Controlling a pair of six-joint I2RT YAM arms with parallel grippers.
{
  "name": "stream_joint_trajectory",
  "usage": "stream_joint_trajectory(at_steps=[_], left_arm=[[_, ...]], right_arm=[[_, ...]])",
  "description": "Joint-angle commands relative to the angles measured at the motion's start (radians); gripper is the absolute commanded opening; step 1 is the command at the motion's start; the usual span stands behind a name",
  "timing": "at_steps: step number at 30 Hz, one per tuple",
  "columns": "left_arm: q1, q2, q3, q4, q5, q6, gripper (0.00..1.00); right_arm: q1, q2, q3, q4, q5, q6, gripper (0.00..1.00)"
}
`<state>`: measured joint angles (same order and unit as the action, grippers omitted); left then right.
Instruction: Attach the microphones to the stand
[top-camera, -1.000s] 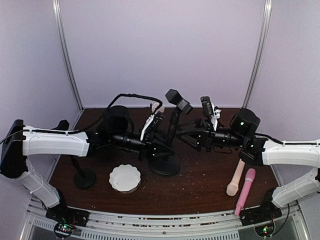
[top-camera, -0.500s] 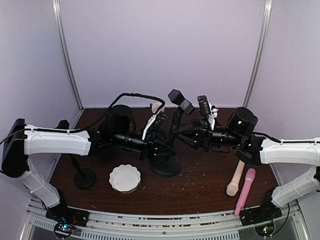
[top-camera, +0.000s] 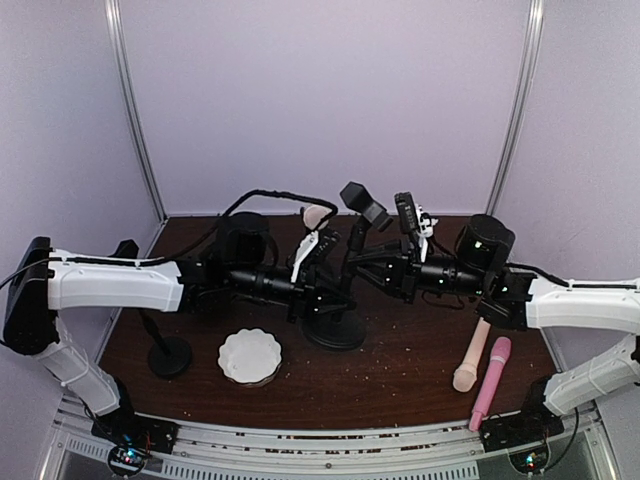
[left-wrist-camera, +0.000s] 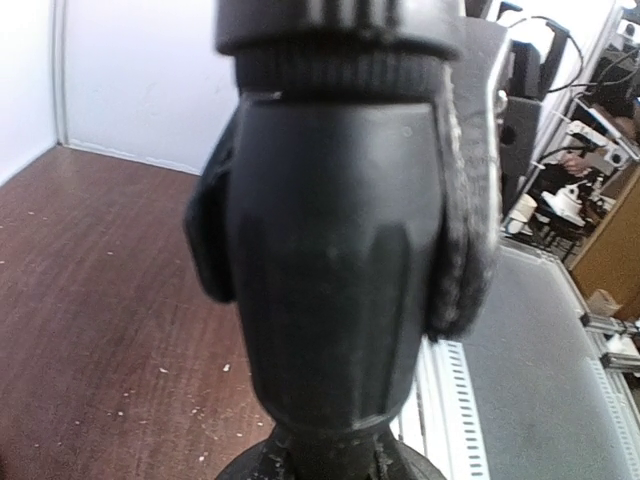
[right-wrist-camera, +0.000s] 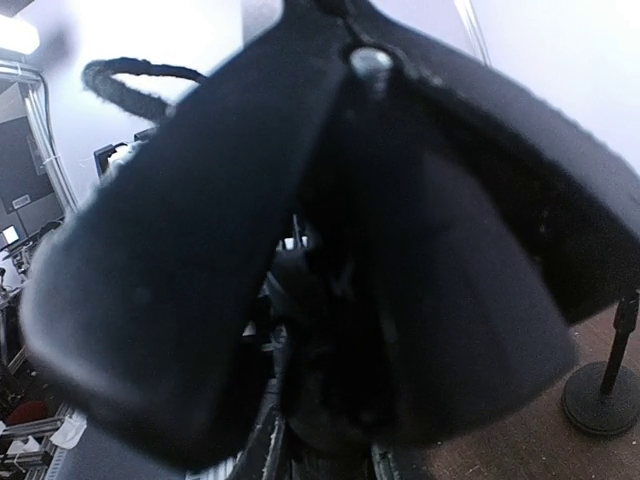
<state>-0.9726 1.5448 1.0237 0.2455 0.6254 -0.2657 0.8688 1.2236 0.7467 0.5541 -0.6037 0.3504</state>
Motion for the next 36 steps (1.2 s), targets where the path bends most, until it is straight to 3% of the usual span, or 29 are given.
stream_joint_trajectory(at_steps=[1, 5, 11, 12, 14, 15, 22, 30, 36], left_arm=[[-0.006, -0.051, 0.017, 0.010, -0.244, 0.003, 0.00], [-0.009, -0.083, -0.022, 0.018, -0.333, 0.006, 0.00], [-0.022, -0.094, -0.037, 0.044, -0.347, 0.013, 0.00], [-0.025, -0.089, -0.034, 0.046, -0.337, 0.015, 0.05], [-0.035, -0.087, -0.032, 0.044, -0.358, 0.015, 0.35], [-0.039, -0.089, -0.033, 0.036, -0.372, 0.017, 0.45], [-0.040, -0.200, -0.144, 0.056, -0.434, 0.004, 0.70], [-0.038, -0.289, -0.176, -0.029, -0.458, 0.049, 0.73], [-0.039, -0.313, -0.192, -0.041, -0.444, 0.061, 0.73]], right_arm=[[0.009, -0.069, -0.023, -0.022, 0.162, -0.075, 0.00], [0.009, -0.096, -0.012, -0.085, 0.206, -0.109, 0.00], [0.024, -0.095, -0.015, -0.106, 0.272, -0.103, 0.00], [0.025, -0.095, -0.022, -0.095, 0.279, -0.101, 0.00], [0.021, -0.101, -0.037, -0.072, 0.296, -0.108, 0.00], [0.019, -0.102, -0.045, -0.060, 0.301, -0.118, 0.00], [0.001, 0.000, -0.077, 0.043, 0.258, -0.250, 0.00], [-0.016, 0.166, -0.056, 0.027, 0.207, -0.424, 0.00], [-0.022, 0.247, -0.079, 0.118, 0.236, -0.471, 0.00]])
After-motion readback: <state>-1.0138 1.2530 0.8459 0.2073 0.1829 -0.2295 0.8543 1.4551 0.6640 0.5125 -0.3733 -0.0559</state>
